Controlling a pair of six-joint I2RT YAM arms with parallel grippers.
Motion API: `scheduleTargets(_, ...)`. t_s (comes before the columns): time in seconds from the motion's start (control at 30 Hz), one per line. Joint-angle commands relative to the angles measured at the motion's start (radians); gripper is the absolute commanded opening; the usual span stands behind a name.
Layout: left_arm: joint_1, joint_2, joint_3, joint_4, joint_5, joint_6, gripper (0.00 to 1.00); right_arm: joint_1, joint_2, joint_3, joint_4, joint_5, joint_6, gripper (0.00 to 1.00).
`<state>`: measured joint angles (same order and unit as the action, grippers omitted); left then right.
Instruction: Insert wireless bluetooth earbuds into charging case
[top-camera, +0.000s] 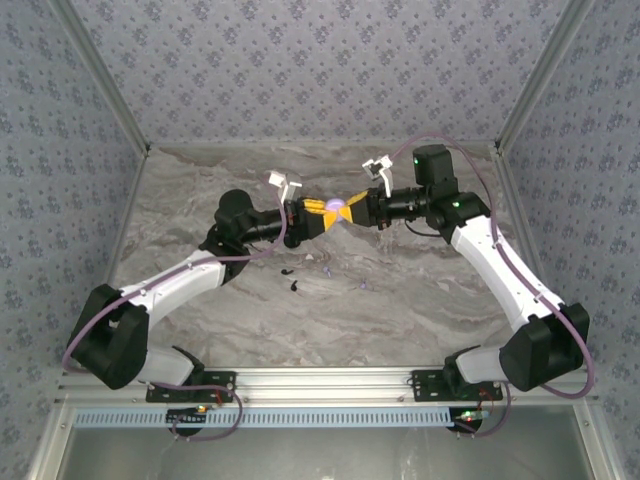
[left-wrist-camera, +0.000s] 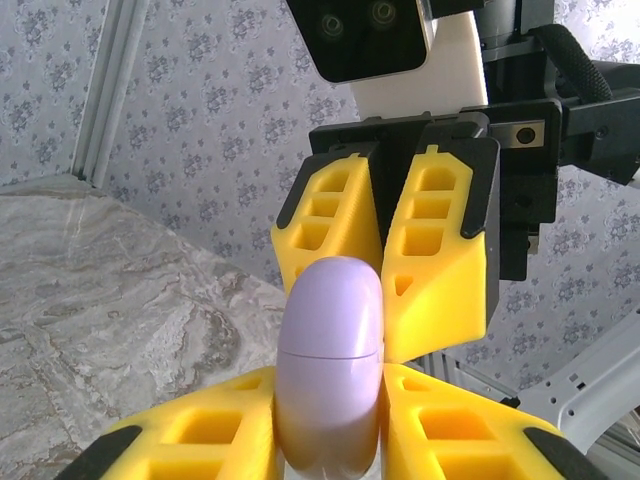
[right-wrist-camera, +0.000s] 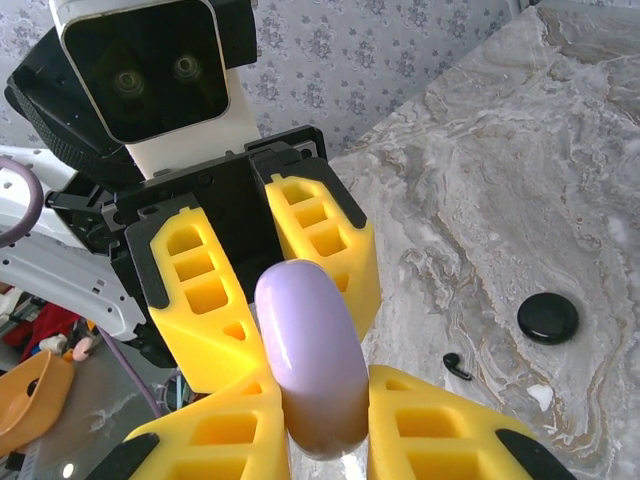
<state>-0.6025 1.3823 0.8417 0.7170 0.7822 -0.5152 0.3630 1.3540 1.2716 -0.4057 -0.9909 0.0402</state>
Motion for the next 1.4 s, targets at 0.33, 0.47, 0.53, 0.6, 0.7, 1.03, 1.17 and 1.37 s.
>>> scheduleTargets(0.33, -0.02, 0.014, 0.096, -0.146, 0.048, 0.081, 0.35, 0.02, 0.034, 0.088, -0.104, -0.032, -0.057, 0.16)
scheduleTargets(0.47, -0.019, 0.013, 0.096, -0.156, 0.049, 0.086, 0.34, 0.021, 0.036, 0.091, -0.115, -0.029, -0.063, 0.16)
scheduleTargets(0.53, -0.019, 0.016, 0.101, -0.165, 0.049, 0.089, 0.34, 0.021, 0.036, 0.092, -0.118, -0.028, -0.064, 0.16)
scheduleTargets(0.6, -0.021, 0.019, 0.105, -0.178, 0.05, 0.092, 0.35, 0.021, 0.035, 0.094, -0.12, -0.025, -0.065, 0.16)
scheduleTargets(0.7, -0.02, 0.023, 0.106, -0.183, 0.051, 0.092, 0.31, 0.021, 0.036, 0.096, -0.122, -0.026, -0.066, 0.16)
scheduleTargets(1.03, -0.034, -0.008, 0.06, -0.141, 0.038, 0.183, 0.13, 0.026, -0.011, 0.091, -0.143, 0.101, -0.054, 0.36)
scheduleTargets(1.17, -0.044, -0.027, 0.065, -0.198, 0.028, 0.278, 0.11, 0.031, -0.027, 0.087, -0.164, 0.14, -0.059, 0.48)
scheduleTargets(1.37, -0.061, -0.048, 0.022, -0.132, 0.017, 0.359, 0.1, 0.047, -0.036, 0.082, -0.169, 0.231, -0.053, 0.53)
